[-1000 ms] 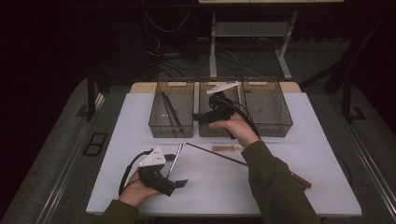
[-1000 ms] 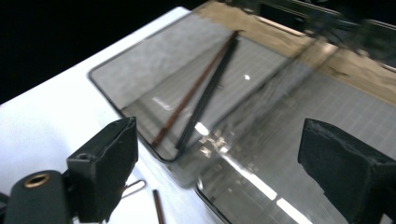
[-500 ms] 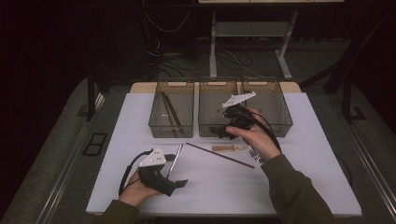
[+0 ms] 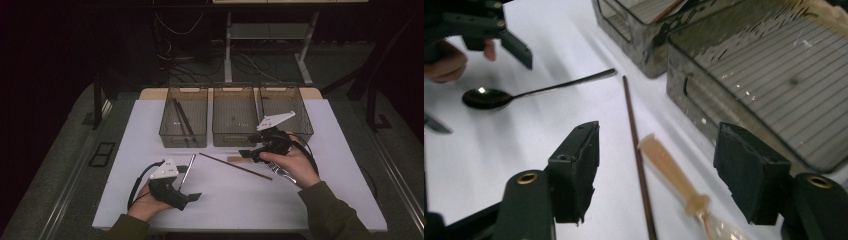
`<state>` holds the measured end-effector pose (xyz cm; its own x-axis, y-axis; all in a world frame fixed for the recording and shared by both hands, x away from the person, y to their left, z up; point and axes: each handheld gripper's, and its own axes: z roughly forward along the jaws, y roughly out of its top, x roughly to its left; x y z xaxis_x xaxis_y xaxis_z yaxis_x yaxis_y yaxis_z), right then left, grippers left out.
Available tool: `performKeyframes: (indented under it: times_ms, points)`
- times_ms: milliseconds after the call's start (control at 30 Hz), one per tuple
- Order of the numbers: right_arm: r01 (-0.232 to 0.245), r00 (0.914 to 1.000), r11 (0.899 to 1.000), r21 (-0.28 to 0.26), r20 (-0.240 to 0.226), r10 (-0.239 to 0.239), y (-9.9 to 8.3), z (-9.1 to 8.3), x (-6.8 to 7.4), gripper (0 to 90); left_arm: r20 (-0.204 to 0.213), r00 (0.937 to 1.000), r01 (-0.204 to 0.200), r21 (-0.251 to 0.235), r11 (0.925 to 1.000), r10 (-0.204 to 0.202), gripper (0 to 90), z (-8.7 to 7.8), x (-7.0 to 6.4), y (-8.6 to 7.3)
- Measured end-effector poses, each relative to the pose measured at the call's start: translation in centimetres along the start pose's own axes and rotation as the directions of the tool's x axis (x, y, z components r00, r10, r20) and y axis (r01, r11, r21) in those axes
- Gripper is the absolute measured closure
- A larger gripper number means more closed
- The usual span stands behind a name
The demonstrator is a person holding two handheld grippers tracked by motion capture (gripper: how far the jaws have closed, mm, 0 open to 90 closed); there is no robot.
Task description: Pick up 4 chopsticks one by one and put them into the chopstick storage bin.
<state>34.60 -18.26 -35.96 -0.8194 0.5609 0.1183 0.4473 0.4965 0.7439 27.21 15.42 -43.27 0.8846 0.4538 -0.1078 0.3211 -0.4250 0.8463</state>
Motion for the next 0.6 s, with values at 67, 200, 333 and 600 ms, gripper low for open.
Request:
performKeyframes:
  times_ms: [67, 200, 333, 600]
  points:
    - [-0.001, 1.0, 1.0, 0.002, -0.002, 0.001, -0.6, -0.3, 0.0, 38.1, 0.002, 1.0, 0.005, 0.0, 1.0, -0.005, 0.0, 0.0, 0.0, 0.0]
    - [-0.001, 1.0, 1.0, 0.01, -0.006, 0.001, -1.8, -1.0, 0.3, 49.3, -0.001, 1.0, 0.003, -0.001, 1.0, -0.003, 0.0, 0.0, -0.1, 0.0]
    - [-0.009, 0.9999, 1.0, 0.014, -0.012, 0.009, -3.1, -1.2, 0.3, 57.5, -0.001, 1.0, 0.009, 0.001, 1.0, -0.009, 0.0, 0.0, -0.1, 0.0]
    - [-0.043, 0.9975, 0.998, 0.056, -0.053, 0.046, -5.8, -0.4, -1.2, 62.2, -0.004, 0.9999, 0.01, 0.004, 0.9999, -0.01, 0.0, 0.1, -0.2, 0.0]
